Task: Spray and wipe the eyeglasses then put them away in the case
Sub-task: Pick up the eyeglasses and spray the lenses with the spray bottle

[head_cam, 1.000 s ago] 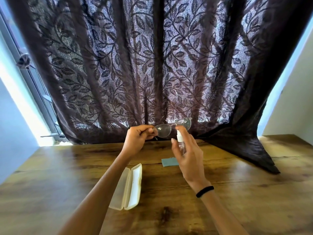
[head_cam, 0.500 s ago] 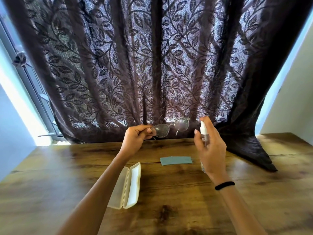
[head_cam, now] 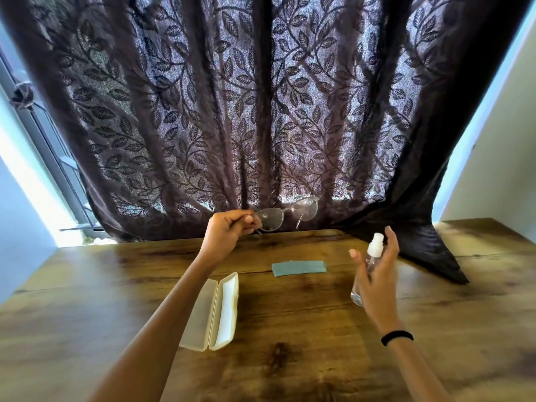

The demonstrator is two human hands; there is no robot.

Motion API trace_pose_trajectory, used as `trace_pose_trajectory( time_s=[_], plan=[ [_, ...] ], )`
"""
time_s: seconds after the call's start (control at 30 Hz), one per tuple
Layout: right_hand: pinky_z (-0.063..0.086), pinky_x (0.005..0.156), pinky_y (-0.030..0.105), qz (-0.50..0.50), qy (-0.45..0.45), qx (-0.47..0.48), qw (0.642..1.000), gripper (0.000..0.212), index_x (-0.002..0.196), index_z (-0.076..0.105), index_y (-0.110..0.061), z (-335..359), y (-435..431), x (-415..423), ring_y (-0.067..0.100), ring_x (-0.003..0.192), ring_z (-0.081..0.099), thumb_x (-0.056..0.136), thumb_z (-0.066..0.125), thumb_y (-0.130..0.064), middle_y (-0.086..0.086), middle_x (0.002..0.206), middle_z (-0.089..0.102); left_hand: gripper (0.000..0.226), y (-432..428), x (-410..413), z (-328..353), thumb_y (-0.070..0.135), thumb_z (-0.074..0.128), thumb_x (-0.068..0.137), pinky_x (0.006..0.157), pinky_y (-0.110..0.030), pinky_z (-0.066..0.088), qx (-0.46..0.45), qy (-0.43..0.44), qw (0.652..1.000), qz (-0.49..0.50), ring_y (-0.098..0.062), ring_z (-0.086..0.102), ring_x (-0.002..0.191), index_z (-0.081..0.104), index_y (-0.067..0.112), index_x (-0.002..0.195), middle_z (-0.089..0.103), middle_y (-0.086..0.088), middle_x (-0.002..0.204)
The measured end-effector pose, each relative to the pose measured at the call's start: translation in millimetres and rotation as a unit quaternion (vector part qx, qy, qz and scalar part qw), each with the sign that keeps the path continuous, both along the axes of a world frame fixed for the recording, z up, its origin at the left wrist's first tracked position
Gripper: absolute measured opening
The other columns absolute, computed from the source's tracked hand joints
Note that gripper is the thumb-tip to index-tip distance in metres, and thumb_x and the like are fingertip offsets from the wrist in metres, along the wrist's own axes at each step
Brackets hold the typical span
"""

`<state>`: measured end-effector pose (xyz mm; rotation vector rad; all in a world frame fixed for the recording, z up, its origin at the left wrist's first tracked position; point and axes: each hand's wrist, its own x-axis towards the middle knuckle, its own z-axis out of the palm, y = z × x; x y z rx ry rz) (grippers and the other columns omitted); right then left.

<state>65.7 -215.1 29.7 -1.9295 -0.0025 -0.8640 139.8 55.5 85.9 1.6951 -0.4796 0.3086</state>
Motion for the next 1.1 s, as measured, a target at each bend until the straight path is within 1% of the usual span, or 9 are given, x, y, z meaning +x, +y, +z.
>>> trace_pose_trajectory(
  time_s=[0.1,0.33,0.43,0.5,0.57,0.67,0.8,0.97,1.1],
  plan=[
    [0.042,0.098,0.055,0.016,0.046,-0.004,0.999,0.07,0.142,0.014,-0.022,-17.8,-5.9,-4.7,0.044,0.115,0.045,0.084,0.052,-0.037,0.027,0.133,0.038,0.03,-2.3,-0.8,-0.8,-0.003,0.049,0.091,0.072,-0.017,0.055,-0.001,0.005,1.0,-0.006,-0.01,0.069,0.085,0.069,0.017,0.081,0.071,-0.001,0.085],
    [0.042,0.097,0.056,0.008,0.075,0.0,0.997,0.066,0.141,0.018,-0.016,-31.4,-4.7,-18.4,0.036,0.115,0.047,0.086,0.048,-0.036,0.019,0.134,0.038,0.031,1.6,-1.6,-2.9,-0.002,0.049,0.09,0.072,-0.017,0.056,0.001,-0.005,1.0,-0.013,-0.012,0.07,0.086,0.069,0.02,0.082,0.073,0.009,0.079],
    [0.039,0.103,0.049,0.004,0.056,0.021,0.998,0.062,0.141,0.022,-0.016,-29.2,-2.9,-20.8,0.025,0.121,0.043,0.089,0.046,-0.039,0.008,0.136,0.038,0.032,3.0,-2.5,-4.7,-0.002,0.048,0.09,0.072,-0.017,0.055,0.001,-0.003,1.0,-0.018,-0.011,0.07,0.085,0.069,0.02,0.081,0.073,0.012,0.08],
    [0.039,0.1,0.044,-0.038,0.02,0.002,0.999,0.054,0.137,0.033,-0.015,-20.3,-3.3,-19.7,0.016,0.115,0.042,0.093,0.039,-0.045,0.002,0.126,0.044,0.031,3.8,-3.6,-5.8,-0.002,0.048,0.09,0.072,-0.017,0.055,0.0,0.0,1.0,-0.017,-0.012,0.07,0.086,0.069,0.02,0.082,0.073,0.01,0.079],
    [0.04,0.097,0.049,-0.097,-0.025,-0.069,0.993,0.044,0.124,0.049,-0.011,-3.4,-5.2,-12.8,0.018,0.106,0.045,0.095,0.033,-0.04,0.008,0.111,0.053,0.031,4.2,-5.0,-6.1,-0.003,0.047,0.091,0.072,-0.016,0.055,0.0,0.003,1.0,-0.016,-0.013,0.07,0.087,0.069,0.019,0.084,0.073,0.006,0.083],
    [0.031,0.107,0.045,-0.127,-0.081,-0.142,0.978,0.026,0.109,0.062,-0.009,27.8,-3.8,4.7,0.024,0.098,0.054,0.095,0.045,-0.022,0.008,0.098,0.062,0.031,3.1,-6.1,-5.5,-0.004,0.046,0.091,0.073,-0.016,0.055,0.001,0.009,1.0,-0.019,-0.012,0.07,0.087,0.068,0.016,0.085,0.071,-0.003,0.087],
    [0.041,0.093,0.035,-0.078,-0.073,-0.149,0.983,0.019,0.105,0.068,-0.006,61.9,4.3,26.7,0.024,0.092,0.056,0.088,0.059,-0.008,0.009,0.094,0.068,0.029,1.4,-8.2,-4.0,-0.003,0.046,0.091,0.074,-0.017,0.055,0.004,0.009,0.999,-0.031,-0.013,0.069,0.088,0.068,0.015,0.085,0.071,-0.005,0.088],
    [0.041,0.075,0.001,0.087,0.067,-0.033,0.993,0.028,0.107,0.067,-0.01,75.1,16.1,49.0,0.012,0.089,0.061,0.079,0.068,-0.007,0.002,0.098,0.068,0.024,4.3,-11.3,-2.8,-0.001,0.046,0.091,0.073,-0.018,0.056,-0.009,0.013,0.999,-0.052,-0.014,0.07,0.088,0.067,0.01,0.088,0.072,-0.003,0.086],
    [0.044,0.081,0.009,0.124,0.1,-0.001,0.987,0.029,0.106,0.067,-0.008,66.0,19.1,54.6,0.011,0.093,0.061,0.078,0.07,-0.007,-0.002,0.099,0.066,0.025,5.9,-12.5,-3.4,0.001,0.046,0.091,0.073,-0.018,0.056,-0.027,0.029,0.997,-0.064,-0.015,0.07,0.086,0.068,0.011,0.086,0.075,0.003,0.082]
  ],
)
